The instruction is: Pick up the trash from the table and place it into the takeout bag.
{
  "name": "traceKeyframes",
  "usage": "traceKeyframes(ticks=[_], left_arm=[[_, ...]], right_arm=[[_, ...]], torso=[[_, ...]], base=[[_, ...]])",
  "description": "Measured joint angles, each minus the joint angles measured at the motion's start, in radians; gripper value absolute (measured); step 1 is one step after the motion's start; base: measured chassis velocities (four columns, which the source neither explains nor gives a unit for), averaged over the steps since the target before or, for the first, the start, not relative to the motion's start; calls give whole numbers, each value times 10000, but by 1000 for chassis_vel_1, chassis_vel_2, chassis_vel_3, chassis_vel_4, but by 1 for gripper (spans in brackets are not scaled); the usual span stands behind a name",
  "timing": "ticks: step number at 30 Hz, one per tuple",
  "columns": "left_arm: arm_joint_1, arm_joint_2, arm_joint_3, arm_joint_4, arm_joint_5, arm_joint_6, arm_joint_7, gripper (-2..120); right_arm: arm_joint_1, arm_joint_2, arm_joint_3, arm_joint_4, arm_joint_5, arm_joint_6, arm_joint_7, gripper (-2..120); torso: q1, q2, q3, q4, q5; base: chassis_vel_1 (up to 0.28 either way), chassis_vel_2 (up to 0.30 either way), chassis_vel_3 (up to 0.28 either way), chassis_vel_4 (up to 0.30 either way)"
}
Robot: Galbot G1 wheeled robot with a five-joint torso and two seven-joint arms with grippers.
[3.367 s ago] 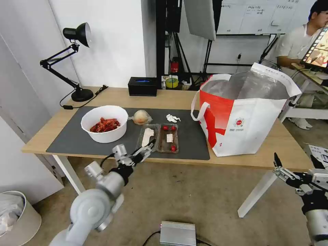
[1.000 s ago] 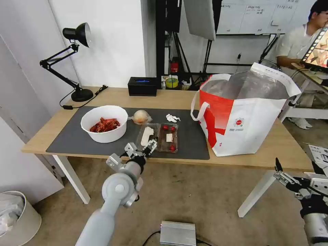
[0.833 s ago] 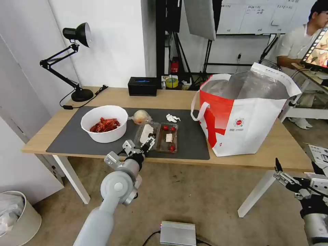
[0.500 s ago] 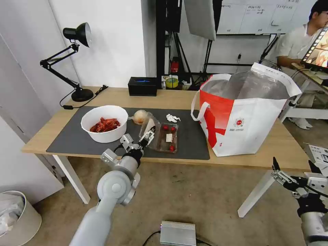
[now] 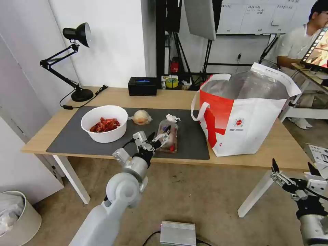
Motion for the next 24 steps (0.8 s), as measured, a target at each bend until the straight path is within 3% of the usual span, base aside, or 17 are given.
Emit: traceKeyframes(ticks=[1,3,5,11,13,15,17,18,24], left_arm=[[0,0,0,0,0,0,0,99],[19,83,-14,221,934,-105,574,90],[21,96,-17,244,1027,-120,635,88],[91,447,-90,566,2860,-418,1797,62],[97,470,-101,611,3100,-475,1914,59],[132,575,-142,818,4098,-755,2410,47],[145,590,-146,849,4242,-790,2481,45],[183,613,-152,921,4550,-867,2649,36],[231,670,-179,1092,5072,-990,2924,19]], right_arm=[[0,0,0,0,0,0,0,100],[-12,19,-90,74,-30,2,-1,100],[-14,23,-113,85,-41,2,-2,100],[66,171,-843,256,-242,-12,21,100],[73,203,-946,262,-266,-13,28,100],[104,352,-1422,269,-354,-16,42,100],[110,370,-1501,269,-363,-17,43,100],[170,403,-1762,262,-378,-22,46,100],[346,304,-2402,241,-11,-147,132,100]], torso=[[0,0,0,0,0],[-1,0,0,0,-1],[-1,0,0,-1,-1],[-2,0,0,0,-1],[-1,0,0,0,-2],[-2,0,0,0,-1],[-1,0,0,0,-1],[-2,0,0,0,-1],[-1,0,0,0,-2]], base=[[0,0,0,0],[0,0,0,0],[0,0,0,0],[0,0,0,0],[0,0,0,0],[0,0,0,0],[0,0,0,0],[0,0,0,0],[0,0,0,0]])
